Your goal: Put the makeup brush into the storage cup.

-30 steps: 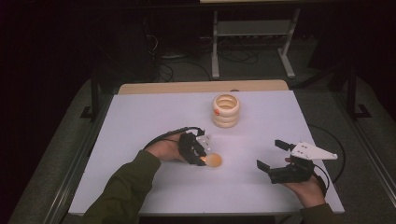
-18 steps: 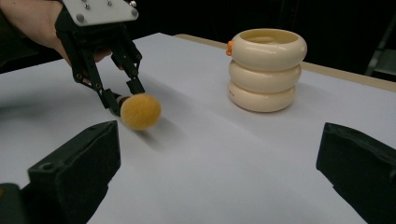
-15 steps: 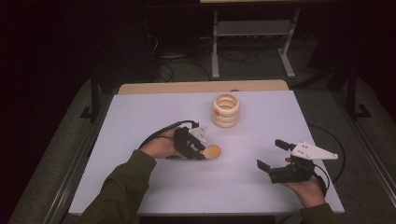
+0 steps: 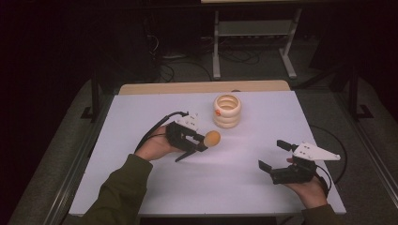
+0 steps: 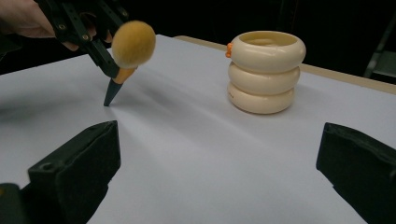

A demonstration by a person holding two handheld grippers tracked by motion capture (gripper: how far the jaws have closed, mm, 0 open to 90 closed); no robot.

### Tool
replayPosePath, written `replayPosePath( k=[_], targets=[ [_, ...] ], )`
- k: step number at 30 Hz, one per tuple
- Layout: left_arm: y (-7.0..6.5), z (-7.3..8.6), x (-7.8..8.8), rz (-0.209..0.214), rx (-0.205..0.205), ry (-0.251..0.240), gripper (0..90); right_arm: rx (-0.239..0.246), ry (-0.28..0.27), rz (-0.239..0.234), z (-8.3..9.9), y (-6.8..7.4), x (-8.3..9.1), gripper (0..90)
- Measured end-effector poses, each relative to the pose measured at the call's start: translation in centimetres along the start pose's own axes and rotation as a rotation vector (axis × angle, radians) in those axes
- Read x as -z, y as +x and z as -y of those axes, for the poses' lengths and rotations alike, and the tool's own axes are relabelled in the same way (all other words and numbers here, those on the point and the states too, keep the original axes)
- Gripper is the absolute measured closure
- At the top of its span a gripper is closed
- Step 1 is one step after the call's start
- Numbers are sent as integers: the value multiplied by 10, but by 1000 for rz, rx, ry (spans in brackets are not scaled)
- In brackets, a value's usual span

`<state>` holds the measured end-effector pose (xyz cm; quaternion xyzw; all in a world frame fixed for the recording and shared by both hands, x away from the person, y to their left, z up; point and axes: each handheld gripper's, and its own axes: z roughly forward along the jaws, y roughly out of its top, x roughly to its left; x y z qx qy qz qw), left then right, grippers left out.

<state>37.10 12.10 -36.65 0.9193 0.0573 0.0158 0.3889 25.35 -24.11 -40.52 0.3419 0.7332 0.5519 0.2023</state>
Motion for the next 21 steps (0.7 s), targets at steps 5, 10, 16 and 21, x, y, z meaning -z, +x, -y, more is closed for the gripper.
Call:
replayPosePath(
  k=[5,10,16,21],
  targets=[
    [-2,3,13,-14,60,-98,625,-1,-2,1,0,0,0,0],
    [-5,6,21,-37,76,-164,625,-2,-1,1,0,1,0,0],
    [-12,12,28,-58,119,-227,625,-2,-1,1,0,0,0,0],
    [-18,17,34,-91,138,-279,625,-7,-7,-1,0,1,0,0]
  ],
)
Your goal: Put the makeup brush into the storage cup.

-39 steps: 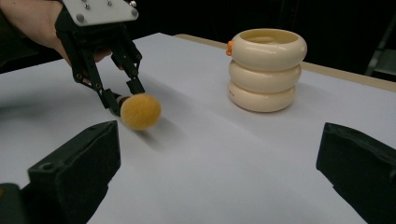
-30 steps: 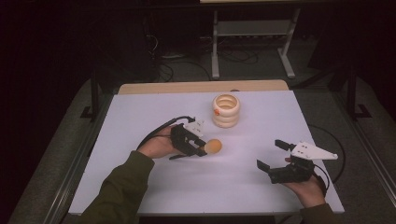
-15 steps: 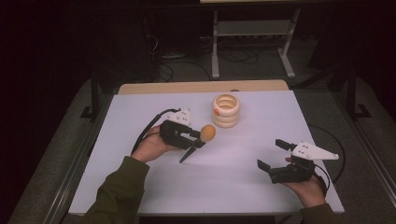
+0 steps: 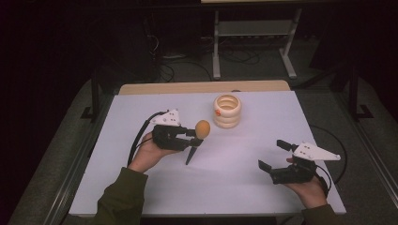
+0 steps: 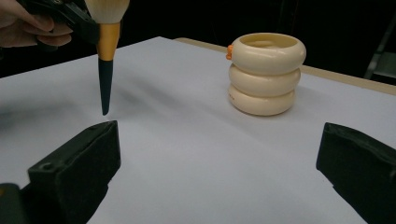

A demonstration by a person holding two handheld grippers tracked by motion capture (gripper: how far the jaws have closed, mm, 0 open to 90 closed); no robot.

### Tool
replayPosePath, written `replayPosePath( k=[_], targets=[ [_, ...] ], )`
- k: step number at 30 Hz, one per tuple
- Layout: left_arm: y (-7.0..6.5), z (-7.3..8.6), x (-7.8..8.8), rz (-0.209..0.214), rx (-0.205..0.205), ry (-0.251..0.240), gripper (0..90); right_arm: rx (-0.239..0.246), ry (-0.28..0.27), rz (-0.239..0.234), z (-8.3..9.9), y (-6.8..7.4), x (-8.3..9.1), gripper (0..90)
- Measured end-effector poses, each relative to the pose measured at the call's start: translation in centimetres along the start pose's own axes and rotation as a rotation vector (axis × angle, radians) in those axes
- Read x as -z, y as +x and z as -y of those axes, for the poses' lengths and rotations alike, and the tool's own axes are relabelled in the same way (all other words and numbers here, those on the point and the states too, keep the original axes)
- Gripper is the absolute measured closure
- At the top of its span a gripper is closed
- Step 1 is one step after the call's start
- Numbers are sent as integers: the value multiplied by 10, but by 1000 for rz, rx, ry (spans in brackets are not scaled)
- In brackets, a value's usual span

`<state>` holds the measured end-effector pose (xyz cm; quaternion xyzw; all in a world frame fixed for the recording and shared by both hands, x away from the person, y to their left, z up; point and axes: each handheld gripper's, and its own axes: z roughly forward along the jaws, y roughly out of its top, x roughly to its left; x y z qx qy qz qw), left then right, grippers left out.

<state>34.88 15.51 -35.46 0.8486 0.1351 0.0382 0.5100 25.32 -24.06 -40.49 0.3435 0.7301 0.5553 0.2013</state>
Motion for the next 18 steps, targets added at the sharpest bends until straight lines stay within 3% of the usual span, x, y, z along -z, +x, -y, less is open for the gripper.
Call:
replayPosePath(
  k=[3,5,9,18],
  targets=[
    [-1,2,4,-4,14,-39,625,1,-1,1,0,0,0,0],
    [-2,1,6,-13,10,-36,625,1,-2,0,0,0,0,0],
    [-3,5,15,-7,44,-109,625,-13,-14,-10,-1,0,0,0],
    [-4,9,18,-17,52,-146,624,-13,-29,-36,-7,3,-6,0]
  ],
)
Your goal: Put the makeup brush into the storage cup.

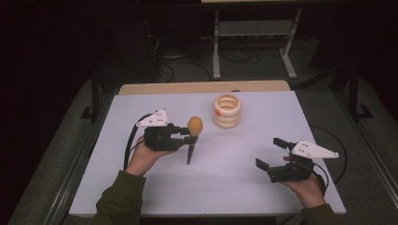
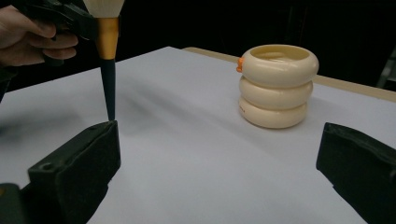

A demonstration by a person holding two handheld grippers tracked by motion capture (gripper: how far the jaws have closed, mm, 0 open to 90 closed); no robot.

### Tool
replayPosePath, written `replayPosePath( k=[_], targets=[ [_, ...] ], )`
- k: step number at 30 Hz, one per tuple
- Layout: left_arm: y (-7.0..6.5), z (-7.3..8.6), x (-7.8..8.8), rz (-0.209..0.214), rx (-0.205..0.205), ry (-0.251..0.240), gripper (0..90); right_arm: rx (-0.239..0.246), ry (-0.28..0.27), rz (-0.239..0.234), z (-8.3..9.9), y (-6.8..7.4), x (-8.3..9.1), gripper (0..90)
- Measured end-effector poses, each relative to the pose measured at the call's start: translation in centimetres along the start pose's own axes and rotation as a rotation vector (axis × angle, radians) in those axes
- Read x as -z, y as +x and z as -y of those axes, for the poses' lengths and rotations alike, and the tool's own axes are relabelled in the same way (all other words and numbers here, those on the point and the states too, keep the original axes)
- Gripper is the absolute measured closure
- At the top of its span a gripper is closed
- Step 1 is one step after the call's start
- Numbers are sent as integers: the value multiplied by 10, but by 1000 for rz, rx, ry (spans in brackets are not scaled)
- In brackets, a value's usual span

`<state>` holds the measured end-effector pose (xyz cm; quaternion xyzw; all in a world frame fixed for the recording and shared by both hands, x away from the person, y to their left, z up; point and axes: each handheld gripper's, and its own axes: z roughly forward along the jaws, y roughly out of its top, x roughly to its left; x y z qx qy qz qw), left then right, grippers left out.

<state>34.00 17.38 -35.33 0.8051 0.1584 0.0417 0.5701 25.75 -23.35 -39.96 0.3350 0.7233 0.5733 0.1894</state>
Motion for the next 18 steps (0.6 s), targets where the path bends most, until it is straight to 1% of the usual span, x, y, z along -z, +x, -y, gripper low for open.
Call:
replayPosePath(
  k=[2,3,4,5,7,8,10,11,15,16,18],
  targets=[
    [0,0,0,-1,2,-5,625,-3,-1,-6,-1,0,-1,0],
    [-1,1,1,-7,-3,-8,625,1,0,-11,-2,0,-3,0],
    [-1,1,1,-10,2,-14,625,7,-2,-17,-4,1,-6,0],
    [-1,1,2,-16,-5,-18,625,12,-2,-22,-6,2,-7,0],
    [-1,1,4,-17,10,-39,625,21,0,-31,-8,3,-9,0],
    [-1,2,4,-21,9,-45,625,20,-5,-36,-10,4,-11,0],
    [-1,2,6,-24,22,-49,625,24,-9,-45,-13,4,-13,0],
    [-1,2,6,-26,20,-49,625,26,-12,-51,-15,5,-15,0],
    [-2,2,7,-28,25,-70,625,22,-13,-74,-21,7,-22,0],
    [-2,2,8,-34,21,-77,625,27,-13,-79,-22,7,-24,0],
    [-2,2,8,-33,21,-89,625,17,-13,-89,-24,8,-28,0]
  ],
)
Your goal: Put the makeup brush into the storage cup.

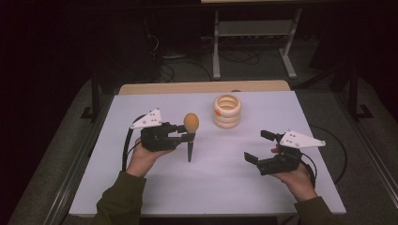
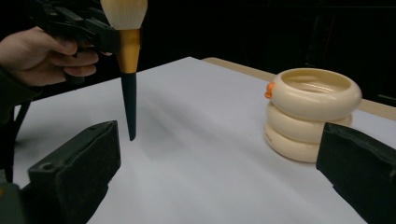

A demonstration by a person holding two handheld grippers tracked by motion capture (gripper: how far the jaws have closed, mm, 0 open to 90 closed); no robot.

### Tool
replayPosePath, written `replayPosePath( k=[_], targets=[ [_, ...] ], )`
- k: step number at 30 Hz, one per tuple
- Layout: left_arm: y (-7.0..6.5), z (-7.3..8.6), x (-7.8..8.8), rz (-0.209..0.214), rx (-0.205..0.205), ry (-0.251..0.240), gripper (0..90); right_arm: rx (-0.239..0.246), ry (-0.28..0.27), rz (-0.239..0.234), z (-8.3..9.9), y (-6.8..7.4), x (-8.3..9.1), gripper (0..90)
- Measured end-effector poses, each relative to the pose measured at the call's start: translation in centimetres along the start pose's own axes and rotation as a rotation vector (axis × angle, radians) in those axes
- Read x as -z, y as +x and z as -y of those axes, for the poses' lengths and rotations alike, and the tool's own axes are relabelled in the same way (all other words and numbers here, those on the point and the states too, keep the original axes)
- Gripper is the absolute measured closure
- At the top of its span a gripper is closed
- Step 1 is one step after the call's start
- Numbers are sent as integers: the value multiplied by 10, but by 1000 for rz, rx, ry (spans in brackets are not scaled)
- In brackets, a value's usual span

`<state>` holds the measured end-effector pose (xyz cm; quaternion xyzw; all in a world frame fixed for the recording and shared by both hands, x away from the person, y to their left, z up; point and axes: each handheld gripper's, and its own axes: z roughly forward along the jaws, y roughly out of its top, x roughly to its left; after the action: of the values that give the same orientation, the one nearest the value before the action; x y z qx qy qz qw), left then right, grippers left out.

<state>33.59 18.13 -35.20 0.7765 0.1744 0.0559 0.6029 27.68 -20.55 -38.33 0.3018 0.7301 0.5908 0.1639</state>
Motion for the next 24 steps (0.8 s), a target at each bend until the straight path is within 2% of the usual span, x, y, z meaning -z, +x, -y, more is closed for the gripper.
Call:
replayPosePath(
  k=[5,15,22,24],
  targets=[
    [1,-1,1,3,8,-29,625,8,0,-20,-5,2,-9,0],
    [-1,-2,1,1,4,-44,625,0,-33,-48,-14,4,-22,0],
    [-2,-2,1,-3,2,-62,625,12,-27,-66,-20,8,-33,0],
    [-3,-2,1,-2,6,-67,625,3,-32,-73,-21,9,-37,0]
  ],
)
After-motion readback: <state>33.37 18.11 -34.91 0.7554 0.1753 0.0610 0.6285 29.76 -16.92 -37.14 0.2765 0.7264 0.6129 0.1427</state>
